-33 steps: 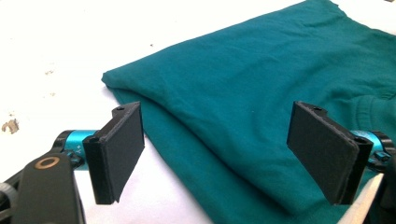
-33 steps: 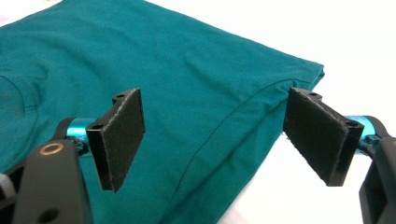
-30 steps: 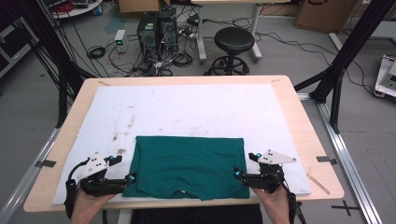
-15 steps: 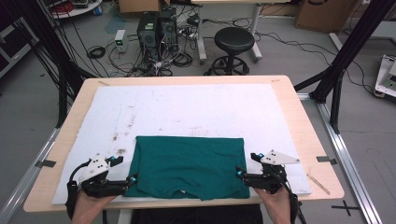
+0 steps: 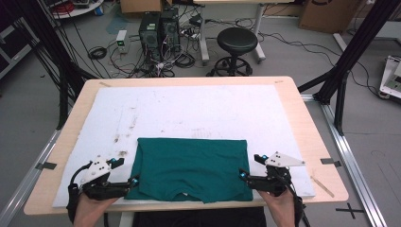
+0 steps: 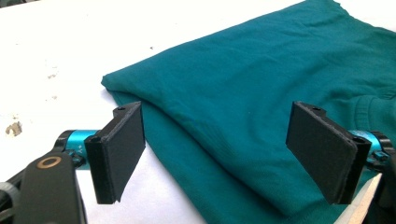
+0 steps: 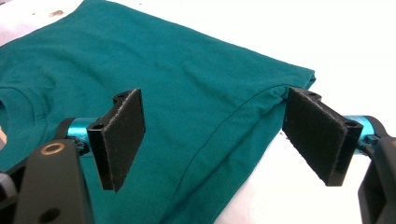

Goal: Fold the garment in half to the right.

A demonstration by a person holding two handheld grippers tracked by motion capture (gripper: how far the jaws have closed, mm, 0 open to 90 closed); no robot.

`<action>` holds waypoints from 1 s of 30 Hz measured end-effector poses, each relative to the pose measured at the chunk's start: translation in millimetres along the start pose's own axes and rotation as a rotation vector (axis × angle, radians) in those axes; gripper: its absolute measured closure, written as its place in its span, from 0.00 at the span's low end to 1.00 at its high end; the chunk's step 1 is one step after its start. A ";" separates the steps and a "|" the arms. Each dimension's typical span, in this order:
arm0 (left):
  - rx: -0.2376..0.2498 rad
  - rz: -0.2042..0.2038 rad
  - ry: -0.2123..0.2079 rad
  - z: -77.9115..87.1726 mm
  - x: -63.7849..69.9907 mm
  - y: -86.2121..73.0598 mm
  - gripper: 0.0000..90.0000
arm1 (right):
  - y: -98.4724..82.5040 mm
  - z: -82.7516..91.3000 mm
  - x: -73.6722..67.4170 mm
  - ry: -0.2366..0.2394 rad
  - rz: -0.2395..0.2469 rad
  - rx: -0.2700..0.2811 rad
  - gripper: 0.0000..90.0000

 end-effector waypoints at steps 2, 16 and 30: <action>-0.005 -0.001 0.004 0.3 0.6 -0.1 0.22 | 0.3 2.3 -0.2 0.000 0.001 0.006 0.24; -0.049 -0.020 0.085 0.5 9.5 -6.6 0.25 | 3.1 0.5 0.2 -0.002 0.010 0.000 0.24; -0.160 0.025 0.110 -5.9 18.6 -37.3 0.33 | 30.1 -40.8 -19.6 0.041 0.073 -0.034 0.24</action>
Point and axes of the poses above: each handheld gripper's, and its own axes: z roughly backward along the jaws, y roughly out of its top, x roughly to its right, the point moved 4 cm from there along -z, roughly forward along the jaws, and after that the axes turned 14 degrees about x, right-handed, at the moved point
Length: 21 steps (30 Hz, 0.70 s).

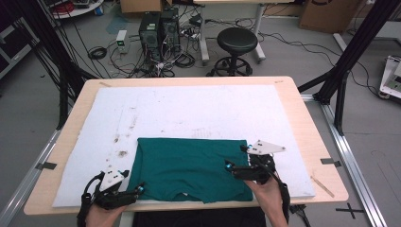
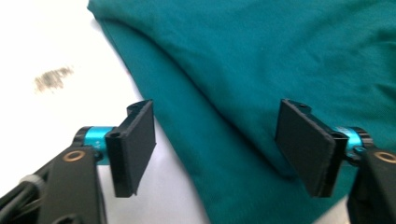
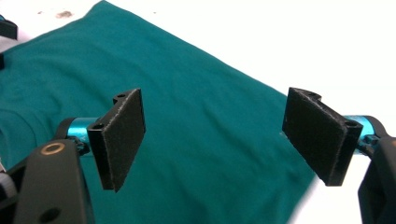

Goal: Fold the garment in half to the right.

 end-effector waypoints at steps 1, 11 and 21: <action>-0.004 0.005 -0.004 0.5 0.0 -1.7 0.34 | 3.3 -5.0 -2.2 0.005 0.005 -0.004 0.24; 0.031 0.019 0.007 5.7 6.7 -9.9 0.42 | 41.7 -61.2 -23.6 0.089 0.040 -0.005 0.24; 0.106 0.044 0.011 8.2 9.0 -15.8 0.59 | 61.7 -132.5 -57.5 0.202 0.039 -0.049 0.30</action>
Point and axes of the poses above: each handheld gripper's, and its own axes: z roughly backward along the jaws, y roughly out of its top, x roughly to its right, the point moved 4 cm from there along -z, roughly forward along the jaws, and after that the axes turned 14 degrees about x, right-handed, at the moved point
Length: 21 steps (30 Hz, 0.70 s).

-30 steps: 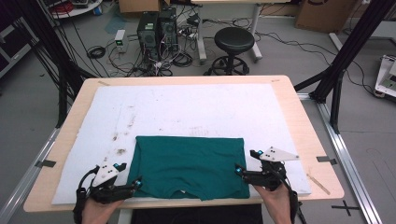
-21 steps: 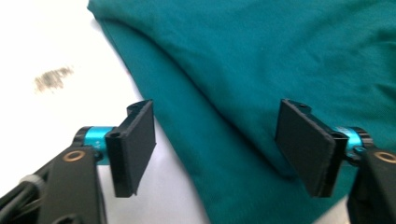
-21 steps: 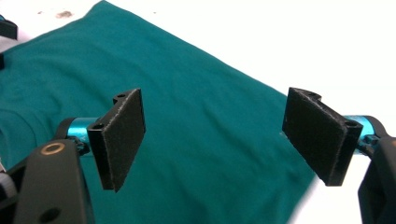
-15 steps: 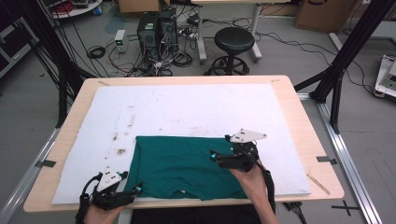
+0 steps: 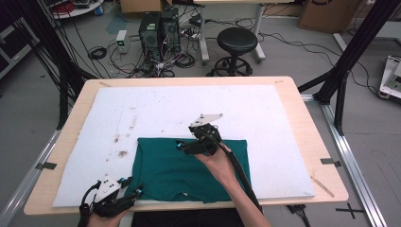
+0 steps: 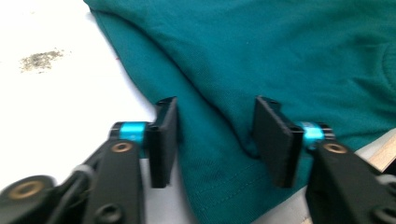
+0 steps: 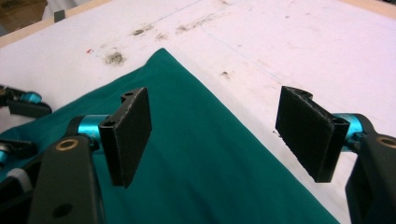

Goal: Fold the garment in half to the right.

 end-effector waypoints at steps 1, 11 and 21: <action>0.000 0.000 0.000 0.0 0.0 0.0 0.62 | 1.0 -4.8 -0.8 0.005 -0.003 -0.002 0.30; 0.034 -0.006 -0.060 0.0 7.3 -2.9 0.92 | 6.9 -53.5 -15.4 0.082 -0.017 -0.037 0.30; 0.049 0.016 -0.089 0.1 4.1 -4.5 0.95 | 5.1 -115.3 -29.4 0.168 0.014 -0.118 0.35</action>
Point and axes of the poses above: each handheld gripper's, and its own axes: z roughly backward along the jaws, y roughly out of its top, x roughly to its right, the point moved 4 cm from there along -z, roughly forward along the jaws, and after that the axes turned 14 degrees about x, right-handed, at the moved point
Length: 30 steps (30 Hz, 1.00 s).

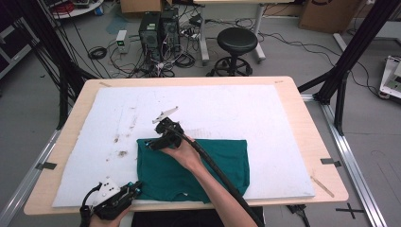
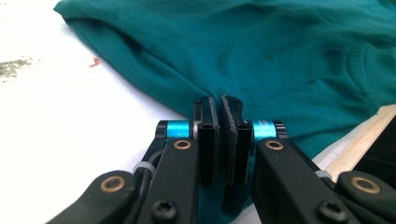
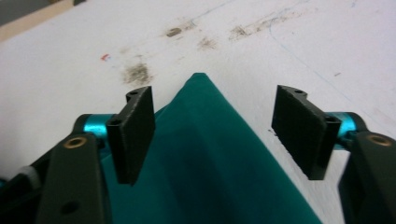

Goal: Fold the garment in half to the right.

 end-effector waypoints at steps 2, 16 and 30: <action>0.006 0.015 -0.008 0.3 -1.5 -0.7 0.95 | 0.0 -8.7 2.3 0.000 -0.005 -0.011 0.35; 0.011 0.006 -0.008 0.6 -1.3 -1.4 0.94 | -1.2 -50.9 -3.0 0.050 -0.020 -0.075 0.46; 0.008 0.010 -0.006 0.5 -1.0 -1.1 0.94 | -6.9 -58.9 -6.4 -0.004 0.032 -0.110 0.67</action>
Point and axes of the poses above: each handheld gripper's, and its own axes: z roughly backward along the jaws, y roughly out of its top, x roughly to its right, the point moved 4 cm from there along -z, roughly forward along the jaws, and after that the axes turned 14 degrees about x, right-handed, at the moved point
